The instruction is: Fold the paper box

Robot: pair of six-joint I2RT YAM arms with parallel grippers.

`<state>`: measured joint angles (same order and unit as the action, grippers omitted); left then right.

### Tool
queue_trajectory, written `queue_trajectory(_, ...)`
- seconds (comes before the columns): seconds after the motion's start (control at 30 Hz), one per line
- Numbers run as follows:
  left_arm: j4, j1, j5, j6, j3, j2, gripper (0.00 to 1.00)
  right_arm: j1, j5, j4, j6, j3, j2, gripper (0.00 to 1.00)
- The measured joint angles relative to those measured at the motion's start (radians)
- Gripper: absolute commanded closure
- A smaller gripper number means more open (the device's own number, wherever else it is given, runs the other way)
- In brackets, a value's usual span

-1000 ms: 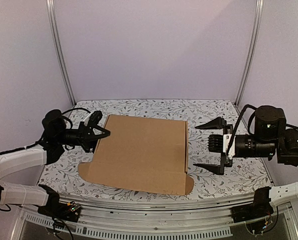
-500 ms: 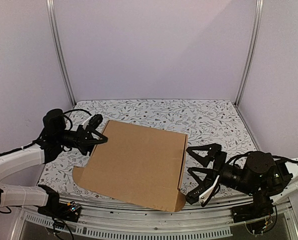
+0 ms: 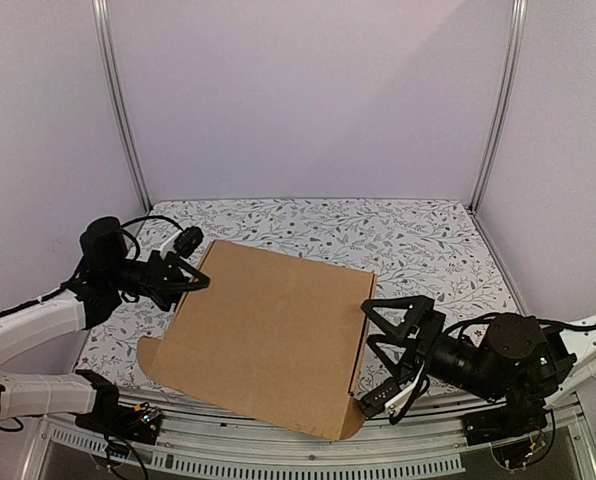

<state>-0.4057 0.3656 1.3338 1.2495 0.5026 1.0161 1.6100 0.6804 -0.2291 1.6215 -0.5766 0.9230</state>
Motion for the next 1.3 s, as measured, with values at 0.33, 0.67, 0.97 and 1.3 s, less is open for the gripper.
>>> queue_trajectory(0.33,0.035,0.001,0.022,-0.011,0.019,-0.077,1.0,0.101,0.044,0.073,0.005,-0.021,-0.018,0.01)
queue_trajectory(0.67,0.097,0.037,0.028,-0.048,0.027,-0.097,1.0,0.116,0.025,0.075,0.074,-0.079,0.041,0.01)
queue_trajectory(0.97,0.145,0.056,0.028,-0.083,0.039,-0.114,1.0,0.116,-0.002,0.069,0.097,-0.087,0.076,0.08)
queue_trajectory(1.3,0.206,0.064,0.029,-0.136,0.053,-0.115,1.0,0.115,-0.013,0.057,0.113,-0.108,0.109,0.29)
